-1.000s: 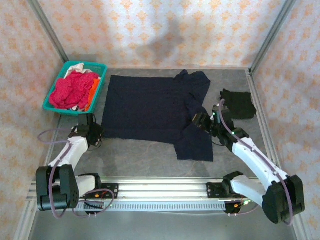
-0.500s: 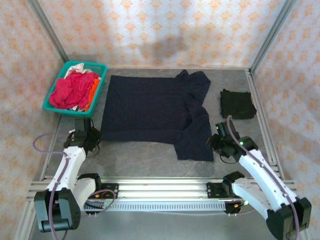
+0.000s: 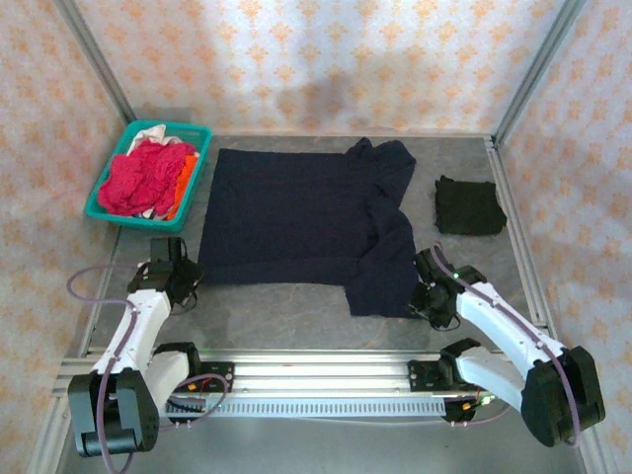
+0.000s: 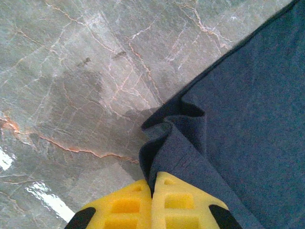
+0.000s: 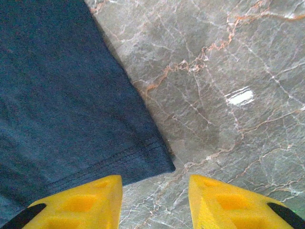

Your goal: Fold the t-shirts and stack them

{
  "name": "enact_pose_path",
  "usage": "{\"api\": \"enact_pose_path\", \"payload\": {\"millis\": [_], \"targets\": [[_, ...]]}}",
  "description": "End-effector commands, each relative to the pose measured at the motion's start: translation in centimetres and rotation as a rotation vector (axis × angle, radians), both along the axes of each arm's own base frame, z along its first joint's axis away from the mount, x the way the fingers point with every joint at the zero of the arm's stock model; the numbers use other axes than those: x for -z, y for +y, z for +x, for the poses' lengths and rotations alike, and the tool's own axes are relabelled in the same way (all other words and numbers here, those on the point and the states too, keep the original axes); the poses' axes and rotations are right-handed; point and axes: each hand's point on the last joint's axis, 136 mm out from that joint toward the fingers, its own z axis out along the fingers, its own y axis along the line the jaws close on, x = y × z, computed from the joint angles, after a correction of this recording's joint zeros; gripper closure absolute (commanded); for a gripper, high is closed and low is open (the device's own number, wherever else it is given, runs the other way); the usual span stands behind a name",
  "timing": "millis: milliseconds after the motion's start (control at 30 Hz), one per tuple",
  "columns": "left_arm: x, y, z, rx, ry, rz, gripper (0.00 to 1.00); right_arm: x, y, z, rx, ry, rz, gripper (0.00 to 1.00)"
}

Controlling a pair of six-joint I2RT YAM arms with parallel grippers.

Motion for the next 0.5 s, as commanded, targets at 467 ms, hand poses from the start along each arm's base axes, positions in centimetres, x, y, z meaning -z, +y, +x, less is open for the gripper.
{"api": "enact_pose_path", "payload": {"millis": [467], "targets": [[0.8,0.8,-1.0,-0.007,0.043,0.048,1.00,0.3,2.3,1.8,-0.082,0.007,-0.014,0.52]]}}
